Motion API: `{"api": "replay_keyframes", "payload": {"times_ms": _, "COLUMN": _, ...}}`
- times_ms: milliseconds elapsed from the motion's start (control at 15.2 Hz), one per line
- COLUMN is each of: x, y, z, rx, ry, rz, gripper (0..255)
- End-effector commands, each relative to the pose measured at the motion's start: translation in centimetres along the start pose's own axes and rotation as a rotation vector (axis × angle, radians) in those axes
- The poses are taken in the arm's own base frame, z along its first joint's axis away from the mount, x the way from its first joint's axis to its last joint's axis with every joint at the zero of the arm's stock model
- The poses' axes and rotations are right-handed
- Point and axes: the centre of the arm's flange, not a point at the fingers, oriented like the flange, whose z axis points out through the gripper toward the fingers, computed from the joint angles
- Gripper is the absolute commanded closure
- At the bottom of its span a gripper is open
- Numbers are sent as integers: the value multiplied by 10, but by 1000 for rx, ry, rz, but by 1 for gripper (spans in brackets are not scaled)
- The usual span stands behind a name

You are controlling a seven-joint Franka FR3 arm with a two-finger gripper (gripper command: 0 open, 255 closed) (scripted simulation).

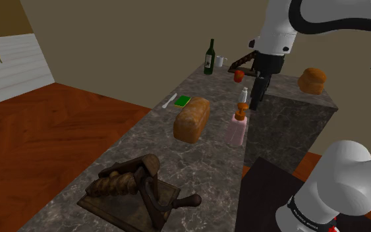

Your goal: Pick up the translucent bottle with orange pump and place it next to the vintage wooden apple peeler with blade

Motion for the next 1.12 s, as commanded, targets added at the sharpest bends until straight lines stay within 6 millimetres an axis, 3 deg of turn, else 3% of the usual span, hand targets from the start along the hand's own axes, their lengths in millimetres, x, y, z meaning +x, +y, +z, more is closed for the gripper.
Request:
{"api": "replay_keyframes", "payload": {"times_ms": 0, "x": 0, "y": 0, "z": 0, "rx": 0, "ry": 0, "rz": 0, "gripper": 0}}
{"api": "replay_keyframes", "payload": {"times_ms": 990, "x": 47, "y": 178, "z": 66, "rx": 52, "ry": 136, "rz": 227, "gripper": 0}}
{"api": "replay_keyframes", "payload": {"times_ms": 1056, "x": 48, "y": 178, "z": 72, "rx": 52, "ry": 136, "rz": 227, "gripper": 0}}
